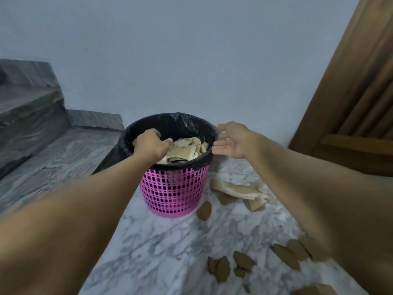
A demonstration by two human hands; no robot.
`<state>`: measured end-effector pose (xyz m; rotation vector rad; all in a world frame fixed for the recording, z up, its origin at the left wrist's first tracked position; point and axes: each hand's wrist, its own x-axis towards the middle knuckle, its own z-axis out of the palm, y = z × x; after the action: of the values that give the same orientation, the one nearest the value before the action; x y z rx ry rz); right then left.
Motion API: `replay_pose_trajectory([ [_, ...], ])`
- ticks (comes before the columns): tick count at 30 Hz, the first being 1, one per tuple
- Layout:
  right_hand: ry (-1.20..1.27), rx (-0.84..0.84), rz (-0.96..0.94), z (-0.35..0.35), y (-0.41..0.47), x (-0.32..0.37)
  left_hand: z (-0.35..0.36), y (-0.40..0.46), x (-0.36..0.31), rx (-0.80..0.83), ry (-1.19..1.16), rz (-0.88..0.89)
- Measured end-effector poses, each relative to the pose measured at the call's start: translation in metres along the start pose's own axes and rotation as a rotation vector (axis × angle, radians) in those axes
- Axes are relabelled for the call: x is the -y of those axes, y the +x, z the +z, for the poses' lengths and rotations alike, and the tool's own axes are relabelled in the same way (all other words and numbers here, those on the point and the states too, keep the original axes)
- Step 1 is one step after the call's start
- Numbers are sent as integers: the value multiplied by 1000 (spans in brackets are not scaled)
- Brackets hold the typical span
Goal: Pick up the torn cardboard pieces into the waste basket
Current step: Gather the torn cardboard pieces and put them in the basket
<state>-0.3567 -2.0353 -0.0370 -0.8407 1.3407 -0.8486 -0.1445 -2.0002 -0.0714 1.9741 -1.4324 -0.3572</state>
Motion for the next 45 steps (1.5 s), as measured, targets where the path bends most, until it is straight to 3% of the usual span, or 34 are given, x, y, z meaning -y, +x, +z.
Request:
replay_pose_trajectory([
  [5, -56, -10, 22, -65, -15, 0, 20, -29, -50, 21, -191, 244],
  [10, -167, -98, 144, -142, -22, -40, 87, -63, -78, 326, -171, 374],
  [15, -419, -139, 308, -208, -19, -137, 181, -101, -44, 741, 170, 304],
  [17, -610, -137, 414, -234, -19, -183, 217, -122, -22, 931, 297, 263],
  [20, -980, -90, 478, -258, -25, -237, 256, -148, 10, 1051, 540, 234],
  [22, -1044, -110, 542, -274, -30, -272, 276, -168, 24, 1058, 652, 79],
  [24, -1024, -144, 601, -288, -35, -306, 289, -186, 28, 1021, 534, -229],
  [26, -976, -225, 673, -298, -37, -334, 309, -203, 21, 877, 377, -467],
  [28, -1019, -320, 693, -294, -40, -349, 320, -218, 8, 685, 431, -567],
  [33, -1021, -388, 637, -292, -29, -354, 351, -237, 0, 517, 465, -429],
  [38, -995, -255, 521, -297, -17, -342, 358, -235, 3, 615, 310, -226],
  [41, -963, -216, 490, -297, -5, -329, 359, -233, 9, 631, 76, -76],
  [45, -886, -230, 424, -304, 14, -317, 356, -226, 11, 690, -116, -188],
])
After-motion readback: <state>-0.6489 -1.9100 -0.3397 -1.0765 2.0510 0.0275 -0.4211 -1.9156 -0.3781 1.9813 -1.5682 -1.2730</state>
